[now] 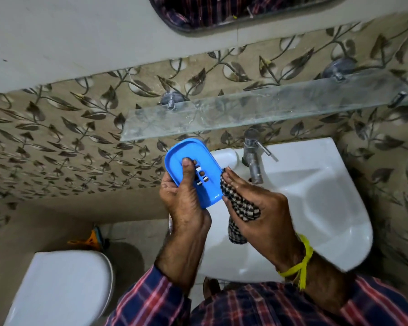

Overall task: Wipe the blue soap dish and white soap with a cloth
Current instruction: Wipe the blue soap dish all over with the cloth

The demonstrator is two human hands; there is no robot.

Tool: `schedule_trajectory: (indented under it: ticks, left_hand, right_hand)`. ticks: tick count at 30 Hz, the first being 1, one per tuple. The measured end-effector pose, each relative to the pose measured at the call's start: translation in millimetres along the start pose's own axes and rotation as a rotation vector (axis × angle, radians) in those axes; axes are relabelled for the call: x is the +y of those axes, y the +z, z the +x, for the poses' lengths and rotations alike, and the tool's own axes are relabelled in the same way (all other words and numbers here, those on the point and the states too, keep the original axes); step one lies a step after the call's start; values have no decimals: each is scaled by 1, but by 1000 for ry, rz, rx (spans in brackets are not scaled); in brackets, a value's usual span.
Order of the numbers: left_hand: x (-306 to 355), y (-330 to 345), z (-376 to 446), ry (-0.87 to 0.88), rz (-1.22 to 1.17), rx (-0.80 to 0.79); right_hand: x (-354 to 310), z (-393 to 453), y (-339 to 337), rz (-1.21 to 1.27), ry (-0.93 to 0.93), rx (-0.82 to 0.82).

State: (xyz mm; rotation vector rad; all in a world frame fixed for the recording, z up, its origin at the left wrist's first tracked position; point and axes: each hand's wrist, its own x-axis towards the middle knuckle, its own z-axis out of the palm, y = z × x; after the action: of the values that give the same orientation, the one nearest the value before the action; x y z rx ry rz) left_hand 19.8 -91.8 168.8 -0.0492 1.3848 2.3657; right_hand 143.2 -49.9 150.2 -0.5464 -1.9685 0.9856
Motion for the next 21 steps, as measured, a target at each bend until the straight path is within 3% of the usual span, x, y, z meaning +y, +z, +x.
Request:
schedule_trajectory:
  ticks: [5,8,10,14,16,18,21]
  left_hand:
    - [-9,7,-8,-149,-70,5]
    - [-15,12,-12,-219,-100,3]
    - [-20,14,-15,-223,-28,-20]
    - [-24,5,-22,-235,345,-20]
    - [-18,-3,-25,-220,365,-49]
    - [-12,-5,-25,-261,321,-128]
    - [-4,2,-19,-362,299,-205]
  right_hand:
    - [-1,5,7,218,340,174]
    - [-2,5,7,248,432,255]
    - [-1,6,5,145,407,291]
    - [5,9,-3,-23,326,342]
    - [9,8,-5,-92,300,342]
    - [9,3,-6,-117,231,290]
    - [8,-6,-8,-168,-38,95]
